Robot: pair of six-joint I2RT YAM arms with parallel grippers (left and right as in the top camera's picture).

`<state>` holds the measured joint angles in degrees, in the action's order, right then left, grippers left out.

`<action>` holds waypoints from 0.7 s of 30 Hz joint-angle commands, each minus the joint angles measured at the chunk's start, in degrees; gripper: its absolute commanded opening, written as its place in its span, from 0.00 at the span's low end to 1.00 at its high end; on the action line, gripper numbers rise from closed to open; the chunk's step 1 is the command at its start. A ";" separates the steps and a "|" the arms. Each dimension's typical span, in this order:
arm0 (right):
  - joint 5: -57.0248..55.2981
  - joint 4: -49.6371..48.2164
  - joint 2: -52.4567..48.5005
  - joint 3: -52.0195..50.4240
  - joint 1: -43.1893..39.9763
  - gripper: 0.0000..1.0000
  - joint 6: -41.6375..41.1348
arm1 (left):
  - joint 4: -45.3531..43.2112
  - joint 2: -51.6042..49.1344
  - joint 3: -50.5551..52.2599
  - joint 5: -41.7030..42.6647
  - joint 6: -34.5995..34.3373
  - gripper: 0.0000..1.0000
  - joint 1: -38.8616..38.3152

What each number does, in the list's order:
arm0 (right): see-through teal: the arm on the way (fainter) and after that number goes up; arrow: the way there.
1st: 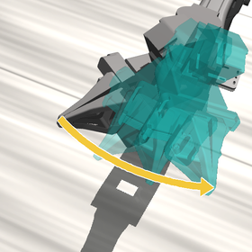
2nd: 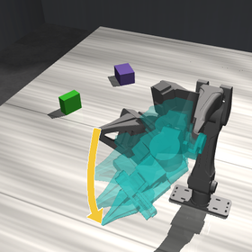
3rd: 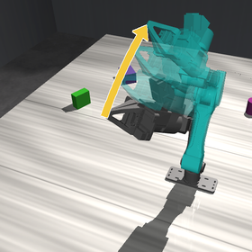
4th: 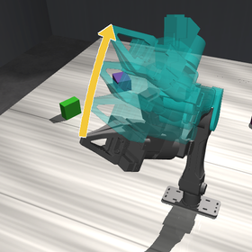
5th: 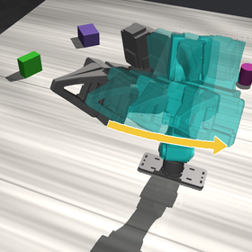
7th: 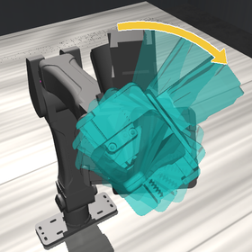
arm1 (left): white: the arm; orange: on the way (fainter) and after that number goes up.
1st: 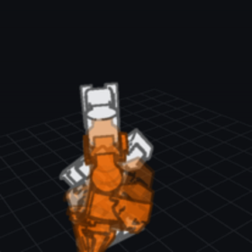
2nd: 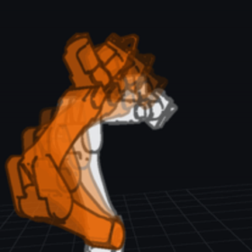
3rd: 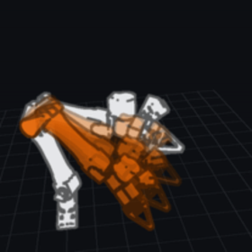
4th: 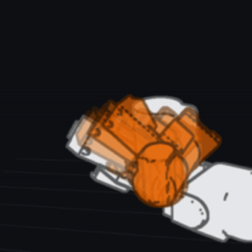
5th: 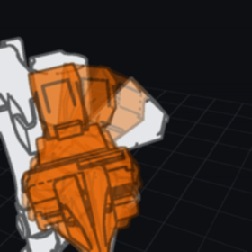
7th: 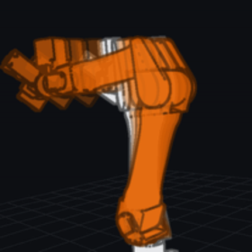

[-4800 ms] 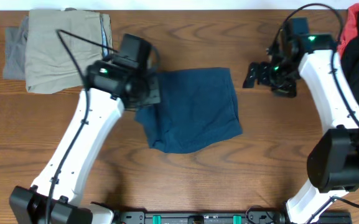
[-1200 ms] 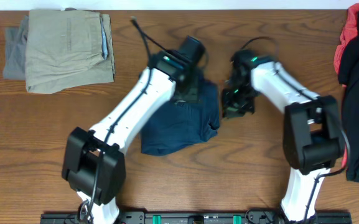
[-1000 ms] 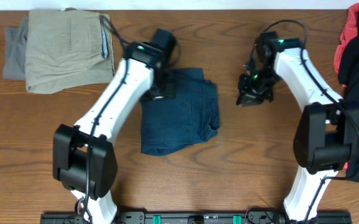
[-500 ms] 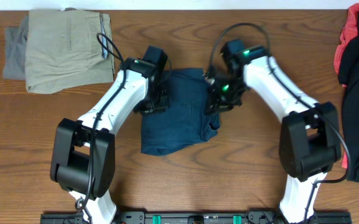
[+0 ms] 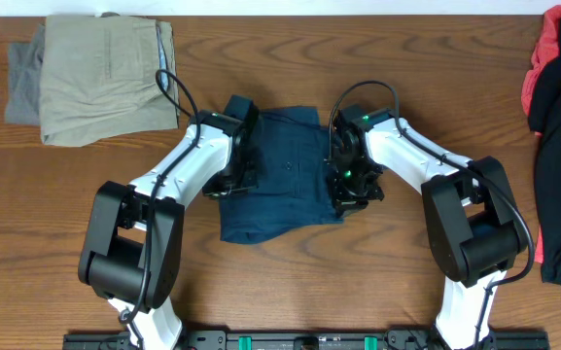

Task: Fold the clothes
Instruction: 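Grasp the folded shorts with the left gripper, withdraw the right gripper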

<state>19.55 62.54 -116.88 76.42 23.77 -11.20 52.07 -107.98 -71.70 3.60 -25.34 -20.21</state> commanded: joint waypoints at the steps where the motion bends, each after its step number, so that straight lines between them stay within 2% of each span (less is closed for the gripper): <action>1: -5.33 1.77 1.38 2.32 -0.74 0.01 -3.34 | 1.86 2.51 -0.20 -3.19 0.76 0.06 0.61; 5: -9.79 6.29 3.82 7.98 -0.90 0.01 -3.34 | 4.76 7.82 -2.78 -3.19 3.50 0.06 0.63; 6: -11.21 7.30 4.50 9.27 -0.90 0.05 -3.34 | 4.90 9.62 -2.97 -3.19 3.50 0.10 0.63; 7: -12.79 8.07 5.11 10.43 -0.90 0.13 -3.34 | 4.83 11.80 -2.97 -3.19 3.50 0.22 0.63; 9: -16.26 9.22 6.25 12.37 -0.92 0.63 -3.37 | 4.42 15.43 -2.95 -3.21 3.65 0.71 0.66; 10: -17.46 9.27 6.62 12.83 -0.98 0.99 -3.37 | 4.09 16.74 -2.95 -3.21 3.69 0.80 0.66; 12: -20.15 8.72 6.91 13.09 -1.22 0.99 -3.37 | 2.40 18.29 -2.78 -3.21 5.27 0.89 0.66; 13: -21.35 8.44 6.91 13.09 -1.33 0.99 -3.37 | 1.44 18.32 -2.67 -3.19 6.56 0.97 0.76; 16: -24.68 8.39 6.88 13.05 -1.84 0.99 -3.37 | -0.79 16.83 -2.12 -2.38 7.54 0.98 2.08; 21: -26.16 8.48 6.91 13.14 -4.96 0.99 -5.60 | -3.85 9.99 -1.81 8.81 12.85 0.98 7.08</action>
<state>-2.92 70.91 -109.91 89.19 22.17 -14.15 48.80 -93.06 -73.97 4.82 -17.45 -16.36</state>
